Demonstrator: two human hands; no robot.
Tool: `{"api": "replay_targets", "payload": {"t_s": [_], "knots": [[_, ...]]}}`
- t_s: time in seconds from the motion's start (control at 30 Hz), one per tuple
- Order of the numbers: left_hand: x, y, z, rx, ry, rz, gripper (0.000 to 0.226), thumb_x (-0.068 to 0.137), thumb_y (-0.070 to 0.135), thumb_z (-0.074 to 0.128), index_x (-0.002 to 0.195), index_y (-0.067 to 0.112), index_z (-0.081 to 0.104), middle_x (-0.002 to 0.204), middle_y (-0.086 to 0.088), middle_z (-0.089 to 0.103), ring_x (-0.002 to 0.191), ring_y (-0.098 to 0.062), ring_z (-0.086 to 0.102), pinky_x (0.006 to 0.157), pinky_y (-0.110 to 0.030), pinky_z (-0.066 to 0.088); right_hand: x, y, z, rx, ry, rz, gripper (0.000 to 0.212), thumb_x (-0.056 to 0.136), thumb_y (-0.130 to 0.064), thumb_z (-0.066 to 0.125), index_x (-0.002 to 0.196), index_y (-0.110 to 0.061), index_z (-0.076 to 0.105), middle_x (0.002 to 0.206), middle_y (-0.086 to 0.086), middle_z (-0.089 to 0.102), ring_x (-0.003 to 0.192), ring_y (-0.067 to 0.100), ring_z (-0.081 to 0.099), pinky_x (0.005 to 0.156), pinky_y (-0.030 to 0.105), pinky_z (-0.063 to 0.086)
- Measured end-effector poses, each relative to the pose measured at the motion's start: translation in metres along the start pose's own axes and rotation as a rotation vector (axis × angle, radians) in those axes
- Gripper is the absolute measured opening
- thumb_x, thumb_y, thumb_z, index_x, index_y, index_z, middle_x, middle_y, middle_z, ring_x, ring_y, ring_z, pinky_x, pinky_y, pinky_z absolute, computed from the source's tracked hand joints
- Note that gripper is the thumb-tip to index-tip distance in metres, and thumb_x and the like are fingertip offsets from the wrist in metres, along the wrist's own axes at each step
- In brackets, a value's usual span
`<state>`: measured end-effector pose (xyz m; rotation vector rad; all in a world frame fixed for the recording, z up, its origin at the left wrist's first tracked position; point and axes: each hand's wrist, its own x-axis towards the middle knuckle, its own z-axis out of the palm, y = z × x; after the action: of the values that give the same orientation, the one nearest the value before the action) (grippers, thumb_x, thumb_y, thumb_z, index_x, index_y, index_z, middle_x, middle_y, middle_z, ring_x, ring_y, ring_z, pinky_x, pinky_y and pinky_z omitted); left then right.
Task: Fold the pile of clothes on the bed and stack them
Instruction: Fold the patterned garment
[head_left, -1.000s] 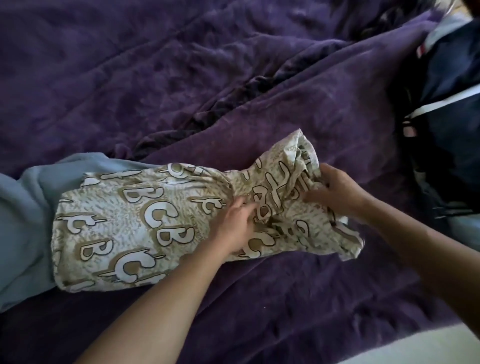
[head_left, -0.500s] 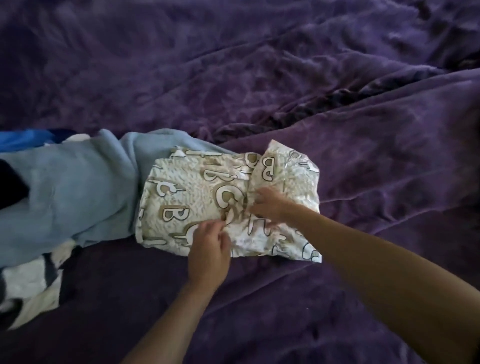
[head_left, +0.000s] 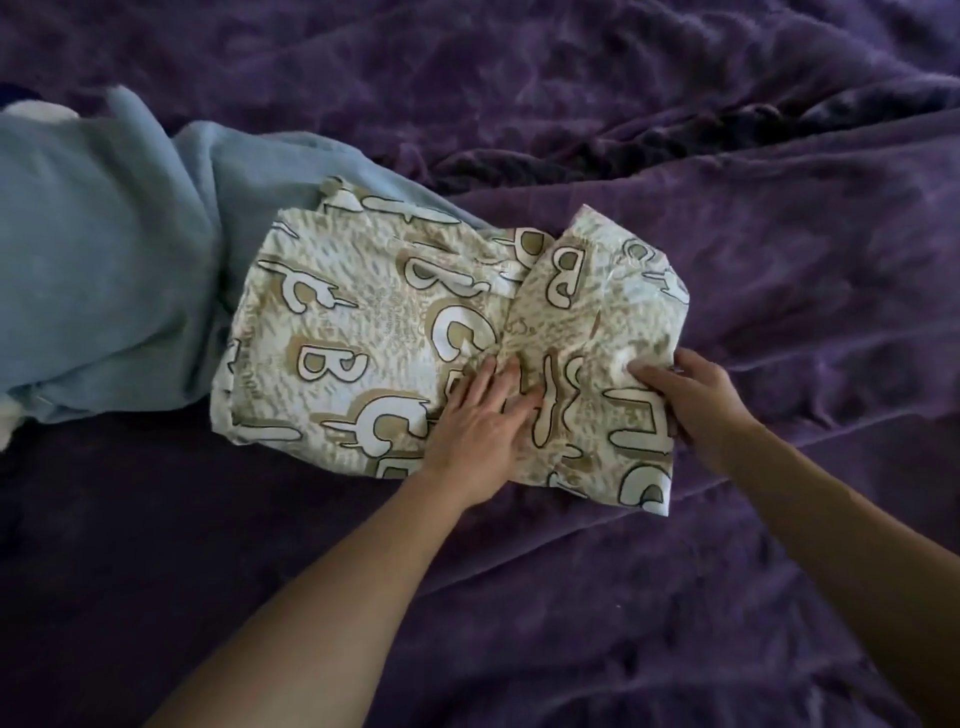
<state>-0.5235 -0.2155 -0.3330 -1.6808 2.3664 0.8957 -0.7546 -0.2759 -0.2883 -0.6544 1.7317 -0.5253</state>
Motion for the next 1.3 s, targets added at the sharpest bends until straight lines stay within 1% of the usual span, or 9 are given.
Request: {"api": "replay_targets", "payload": {"t_s": [0.2,0.4,0.53,0.67,0.73,0.87,0.93,1.03,1.3], "knots": [[-0.049,-0.023,-0.066,-0.548,0.427,-0.198,0.028,0.092,0.010,0.053,0.118,0.012,0.063,0.114,-0.003,0.060,0.106,-0.020,0.057,0.088,-0.040,0.050,-0.067,-0.076,0.050,0.073,0.001,-0.196,0.038,0.073,-0.015,0.080,0.103,-0.013,0.057,0.076,-0.006,0.074,0.064,0.014,0.071,0.048,0.027,0.053],[-0.142,-0.100,-0.114,-0.543,0.697,-0.446,0.023,0.089,-0.003,0.055,0.104,0.008,0.068,0.095,-0.003,0.068,0.081,-0.023,0.066,0.072,-0.039,0.054,-0.089,-0.122,0.210,-0.083,-0.109,-0.279,0.043,0.072,-0.020,0.078,0.103,-0.024,0.049,0.085,0.002,0.068,0.065,0.016,0.068,0.054,0.036,0.058],[-0.174,-0.148,-0.118,-0.478,0.748,-0.547,0.018,0.091,0.002,0.053,0.101,0.006,0.068,0.087,-0.009,0.066,0.070,-0.020,0.061,0.064,-0.029,0.044,-0.078,-0.099,0.304,-0.256,-0.323,-0.224,0.063,0.083,-0.012,0.069,0.137,-0.023,0.037,0.103,0.008,0.063,0.076,0.019,0.067,0.060,0.035,0.059],[-0.168,-0.157,-0.117,-0.433,0.771,-0.522,0.018,0.094,0.005,0.052,0.106,0.002,0.065,0.096,-0.012,0.060,0.085,-0.030,0.060,0.072,-0.033,0.044,-0.071,-0.086,0.309,-0.290,-0.440,-0.204,0.071,0.087,-0.003,0.063,0.145,-0.027,0.030,0.114,0.007,0.061,0.075,0.016,0.067,0.052,0.025,0.054],[-0.154,-0.144,-0.117,-0.360,0.745,-0.449,0.026,0.095,0.014,0.050,0.114,0.004,0.063,0.113,-0.016,0.057,0.105,-0.033,0.055,0.085,-0.038,0.045,-0.070,-0.088,0.285,-0.367,-0.388,-0.345,0.061,0.086,-0.004,0.061,0.140,-0.028,0.041,0.106,0.000,0.066,0.072,0.011,0.065,0.060,0.033,0.054],[-0.113,-0.118,-0.125,-0.146,0.609,-0.282,0.043,0.096,0.033,0.041,0.134,0.016,0.053,0.147,-0.018,0.038,0.133,-0.035,0.039,0.106,-0.048,0.035,-0.054,-0.092,0.219,-0.811,0.117,-0.854,0.047,0.091,-0.022,0.054,0.137,-0.027,0.044,0.128,0.002,0.055,0.105,0.016,0.054,0.072,0.031,0.048],[-0.085,-0.121,-0.132,-0.046,0.535,-0.264,0.050,0.098,0.040,0.037,0.145,0.023,0.040,0.155,-0.018,0.024,0.140,-0.037,0.028,0.112,-0.050,0.029,-0.037,-0.089,0.195,-0.984,0.210,-0.838,0.058,0.092,-0.036,0.053,0.145,-0.029,0.031,0.147,0.007,0.037,0.131,0.026,0.037,0.089,0.047,0.048],[-0.035,-0.145,-0.140,0.100,0.451,-0.261,0.059,0.098,0.050,0.026,0.152,0.032,0.010,0.160,-0.016,-0.001,0.146,-0.037,0.005,0.117,-0.052,0.013,-0.004,-0.079,0.183,-1.221,0.166,-0.815,0.066,0.094,-0.058,0.034,0.150,-0.035,0.008,0.161,0.006,0.002,0.148,0.028,0.000,0.110,0.055,0.024],[0.017,-0.189,-0.103,0.285,0.176,-0.341,0.070,0.091,0.067,0.006,0.150,0.034,-0.012,0.160,-0.012,-0.012,0.146,-0.035,-0.010,0.117,-0.054,0.000,0.039,-0.032,0.204,-1.291,0.046,-0.693,0.075,0.092,-0.069,0.015,0.153,-0.029,-0.001,0.161,0.009,-0.006,0.148,0.028,-0.011,0.117,0.055,0.000]]}}
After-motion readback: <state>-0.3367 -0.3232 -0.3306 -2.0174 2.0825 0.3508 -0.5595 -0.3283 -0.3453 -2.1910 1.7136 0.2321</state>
